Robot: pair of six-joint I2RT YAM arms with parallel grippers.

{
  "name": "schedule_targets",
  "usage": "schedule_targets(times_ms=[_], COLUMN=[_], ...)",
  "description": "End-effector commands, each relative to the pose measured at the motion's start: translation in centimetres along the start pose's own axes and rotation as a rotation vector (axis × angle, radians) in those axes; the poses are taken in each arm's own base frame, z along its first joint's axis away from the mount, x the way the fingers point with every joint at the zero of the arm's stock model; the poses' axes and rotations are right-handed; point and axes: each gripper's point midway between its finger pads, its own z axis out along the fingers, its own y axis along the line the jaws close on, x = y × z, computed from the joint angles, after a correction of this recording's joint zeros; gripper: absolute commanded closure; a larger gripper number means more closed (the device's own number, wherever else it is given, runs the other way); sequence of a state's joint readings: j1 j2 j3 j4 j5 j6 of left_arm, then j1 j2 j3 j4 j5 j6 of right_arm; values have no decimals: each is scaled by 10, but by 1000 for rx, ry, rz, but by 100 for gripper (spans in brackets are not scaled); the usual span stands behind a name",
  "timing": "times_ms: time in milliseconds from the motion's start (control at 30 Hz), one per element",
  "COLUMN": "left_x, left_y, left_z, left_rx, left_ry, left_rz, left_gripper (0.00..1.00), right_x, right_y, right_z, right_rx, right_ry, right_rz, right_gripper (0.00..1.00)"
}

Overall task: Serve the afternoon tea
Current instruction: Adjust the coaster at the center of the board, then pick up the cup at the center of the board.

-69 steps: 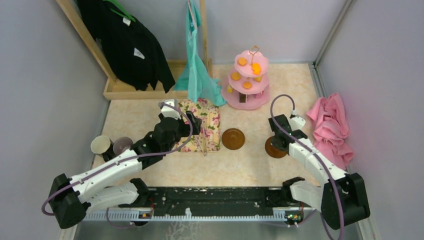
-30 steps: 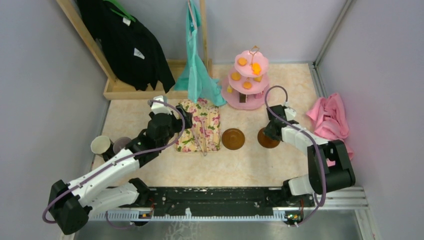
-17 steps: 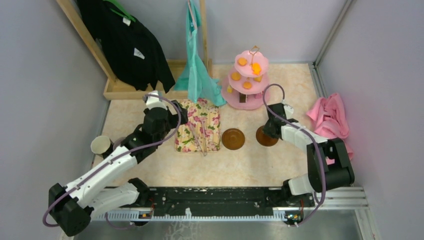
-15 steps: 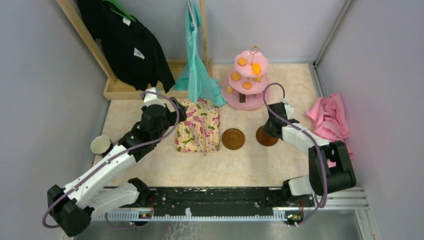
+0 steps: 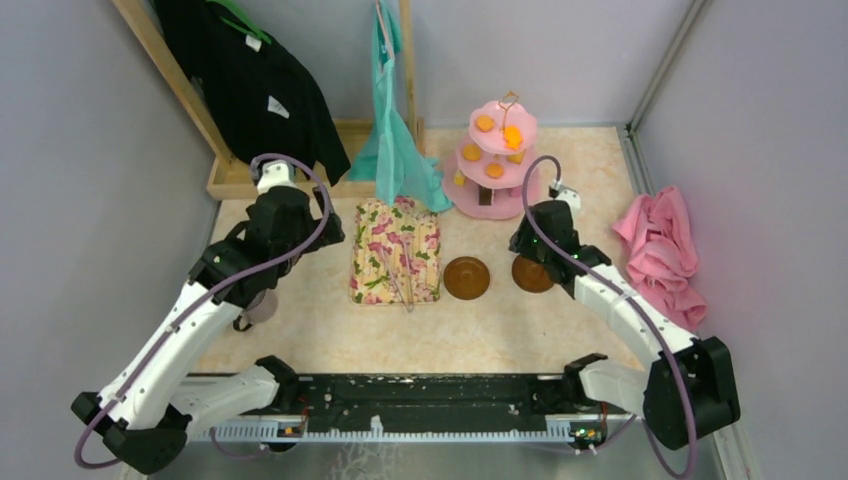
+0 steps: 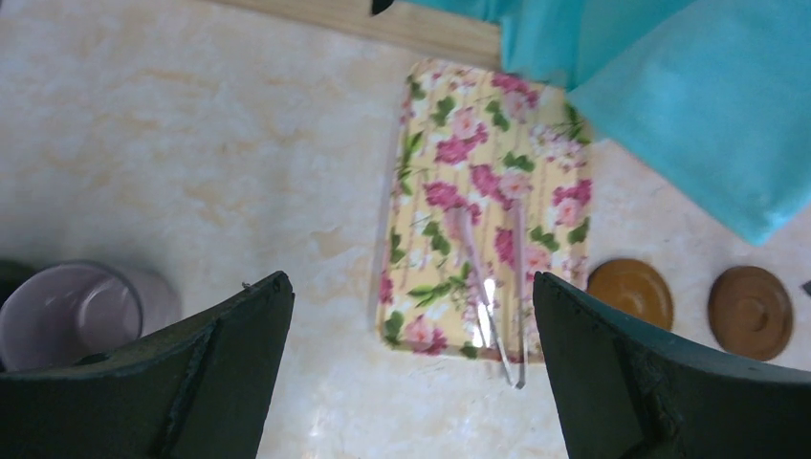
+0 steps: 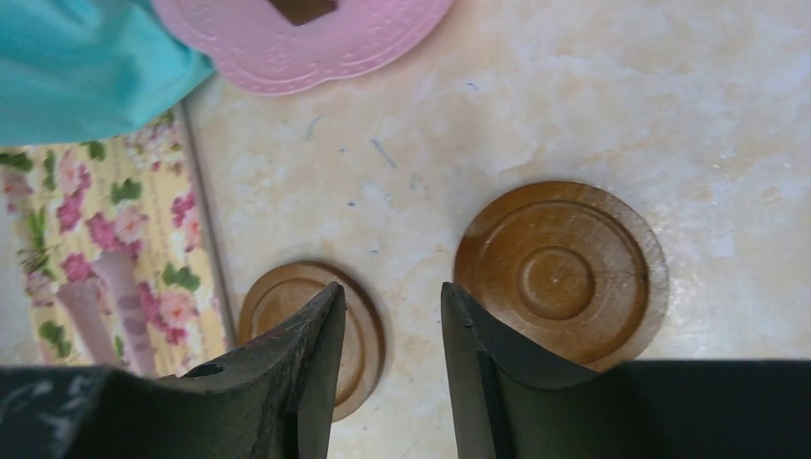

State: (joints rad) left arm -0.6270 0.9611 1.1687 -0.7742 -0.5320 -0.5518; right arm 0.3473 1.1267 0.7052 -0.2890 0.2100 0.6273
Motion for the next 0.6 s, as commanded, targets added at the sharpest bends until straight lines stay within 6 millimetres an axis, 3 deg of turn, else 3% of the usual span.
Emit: schedule_targets(times_ms=[0, 100, 167, 367, 567], left_x=[33, 42, 45, 47, 56], left_y=[48, 68, 93, 157, 206], left_z=[-13, -7, -1, 6, 12], left_rx=[-212, -301, -402, -551, -625], left_ry=[168, 200, 242, 333, 394], left_rz=[33, 9, -5, -94, -192], left_gripper=[0, 1, 1, 1, 2], right_x=[-32, -31, -28, -17, -3], right_y=[51, 73, 85, 104, 114], right_z=[-30, -44, -52, -65, -86], right_rx=[-171, -234, -267, -316, -325], right_ry=[-100, -109, -111, -98, -90], right_rz=[-25, -56, -75, -108, -144], right_gripper=[58, 58, 58, 58, 58])
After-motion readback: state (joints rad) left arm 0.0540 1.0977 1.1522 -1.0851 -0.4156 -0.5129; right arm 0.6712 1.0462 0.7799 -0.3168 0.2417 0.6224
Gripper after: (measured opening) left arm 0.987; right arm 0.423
